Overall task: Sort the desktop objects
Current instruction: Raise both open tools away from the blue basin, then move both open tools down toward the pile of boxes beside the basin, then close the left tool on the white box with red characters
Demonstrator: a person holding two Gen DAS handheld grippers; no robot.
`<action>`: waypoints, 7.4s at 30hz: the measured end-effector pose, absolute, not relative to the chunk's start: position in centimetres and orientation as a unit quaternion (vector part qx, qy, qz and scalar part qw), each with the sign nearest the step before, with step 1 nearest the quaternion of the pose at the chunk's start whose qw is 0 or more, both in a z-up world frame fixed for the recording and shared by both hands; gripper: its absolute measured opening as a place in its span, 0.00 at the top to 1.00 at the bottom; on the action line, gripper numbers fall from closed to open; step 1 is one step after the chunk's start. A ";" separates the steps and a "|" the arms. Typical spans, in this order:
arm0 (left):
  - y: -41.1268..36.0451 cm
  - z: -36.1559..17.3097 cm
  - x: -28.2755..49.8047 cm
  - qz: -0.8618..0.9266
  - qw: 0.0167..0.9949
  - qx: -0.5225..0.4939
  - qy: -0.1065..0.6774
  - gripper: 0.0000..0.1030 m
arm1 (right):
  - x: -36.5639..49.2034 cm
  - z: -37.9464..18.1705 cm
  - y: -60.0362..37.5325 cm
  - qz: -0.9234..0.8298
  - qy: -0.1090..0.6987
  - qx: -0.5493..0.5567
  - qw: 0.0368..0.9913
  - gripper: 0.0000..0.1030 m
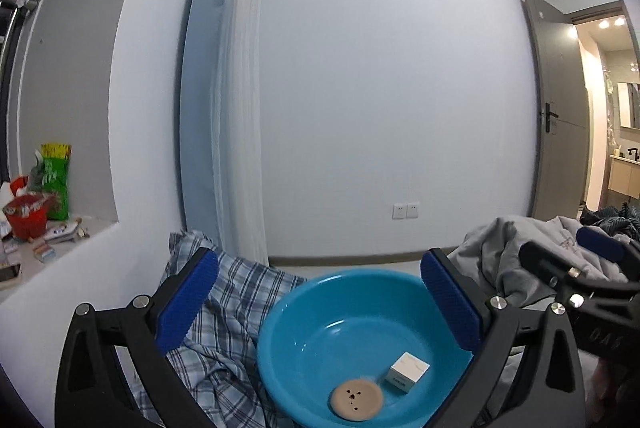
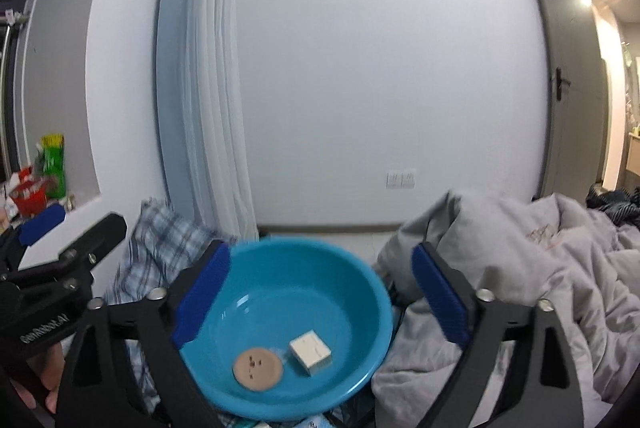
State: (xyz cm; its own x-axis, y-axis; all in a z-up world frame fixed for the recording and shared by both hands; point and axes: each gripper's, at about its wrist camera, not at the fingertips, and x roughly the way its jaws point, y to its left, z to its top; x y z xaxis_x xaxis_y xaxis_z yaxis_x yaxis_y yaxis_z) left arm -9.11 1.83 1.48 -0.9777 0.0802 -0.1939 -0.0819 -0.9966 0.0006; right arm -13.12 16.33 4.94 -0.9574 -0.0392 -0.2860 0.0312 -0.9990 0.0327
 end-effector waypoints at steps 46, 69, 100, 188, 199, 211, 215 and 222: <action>-0.2 7.2 -3.1 0.998 -0.008 -0.061 0.011 0.00 | -5.0 11.8 17.6 -0.999 -0.010 0.029 0.024 0.00; -0.6 10.4 1.7 0.993 -0.003 -0.118 -0.013 0.00 | -0.7 14.4 16.6 -0.999 0.011 0.048 0.017 0.00; -2.4 -4.3 2.0 0.949 0.005 -0.315 0.009 0.00 | 1.9 1.4 15.8 -0.968 0.027 0.250 -0.016 0.05; 0.3 -20.0 -6.0 0.823 0.165 -0.541 -0.052 0.43 | -2.4 -12.9 16.2 -0.864 -0.037 0.502 0.023 0.40; 2.0 -18.4 -4.1 0.780 0.283 -0.545 -0.119 0.39 | -2.5 -13.0 16.2 -0.862 -0.038 0.505 0.017 0.40; 3.7 -20.2 -4.0 0.825 0.177 -0.537 0.021 0.60 | -2.3 -13.1 16.9 -0.863 -0.045 0.504 0.012 0.40; 3.5 -20.5 -4.1 0.821 0.181 -0.542 0.008 0.68 | -2.4 -13.5 17.3 -0.860 -0.054 0.508 0.012 0.40; 2.7 -18.2 -2.8 0.849 0.152 -0.505 -0.014 0.74 | -2.4 -13.8 17.4 -0.856 -0.052 0.514 0.015 0.40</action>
State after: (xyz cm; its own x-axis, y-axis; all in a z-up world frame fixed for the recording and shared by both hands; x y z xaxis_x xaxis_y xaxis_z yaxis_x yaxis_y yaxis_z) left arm -2.80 2.70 -18.24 -0.4433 0.2732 -0.8537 -0.2444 -0.9532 -0.1781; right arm -2.41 17.36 -13.84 -0.4721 -0.0796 -0.8779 -0.0277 -0.9941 0.1050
